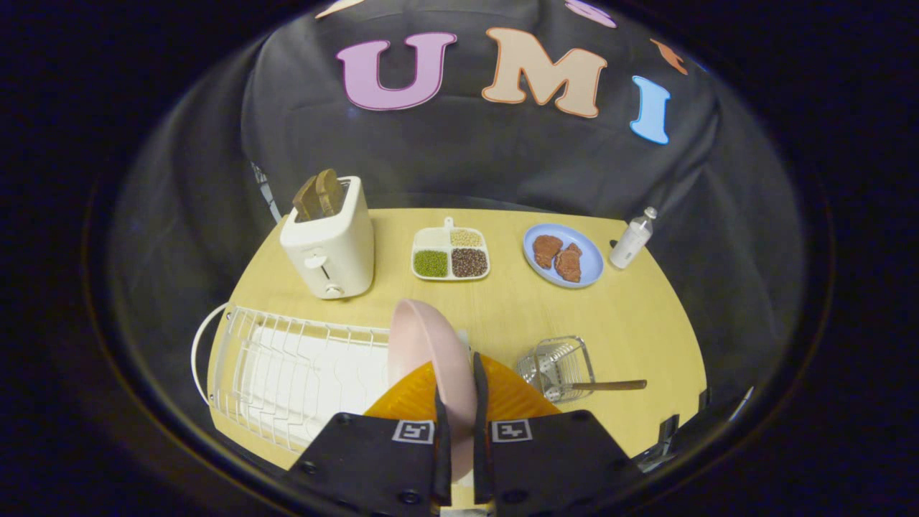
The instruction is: Take the plate from the dish rack, then take the spoon from the basket and place it into the plate.
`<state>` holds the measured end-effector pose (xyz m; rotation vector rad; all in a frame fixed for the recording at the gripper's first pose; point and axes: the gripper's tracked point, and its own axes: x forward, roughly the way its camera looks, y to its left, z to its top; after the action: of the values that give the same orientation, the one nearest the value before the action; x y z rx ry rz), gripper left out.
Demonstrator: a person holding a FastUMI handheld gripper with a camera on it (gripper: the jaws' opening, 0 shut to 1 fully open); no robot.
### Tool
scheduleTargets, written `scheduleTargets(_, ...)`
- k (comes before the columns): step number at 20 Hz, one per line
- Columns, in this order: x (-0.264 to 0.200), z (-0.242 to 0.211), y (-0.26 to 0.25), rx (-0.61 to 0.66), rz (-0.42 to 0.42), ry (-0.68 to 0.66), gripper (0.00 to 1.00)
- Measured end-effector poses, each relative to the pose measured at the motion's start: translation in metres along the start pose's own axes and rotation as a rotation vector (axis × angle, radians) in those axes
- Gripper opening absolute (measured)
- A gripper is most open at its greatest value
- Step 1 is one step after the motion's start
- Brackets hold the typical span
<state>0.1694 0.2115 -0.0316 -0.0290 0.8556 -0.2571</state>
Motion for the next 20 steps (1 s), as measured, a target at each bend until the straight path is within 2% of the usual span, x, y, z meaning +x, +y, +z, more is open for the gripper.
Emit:
scheduleTargets(11, 0.0, 0.009, 0.004, 0.053, -0.034, 0.013, 0.15)
scheduleTargets(16, 0.007, 0.021, 0.007, 0.043, -0.03, -0.002, 0.15)
scheduleTargets(20, 0.001, 0.018, 0.013, 0.018, 0.006, -0.008, 0.15)
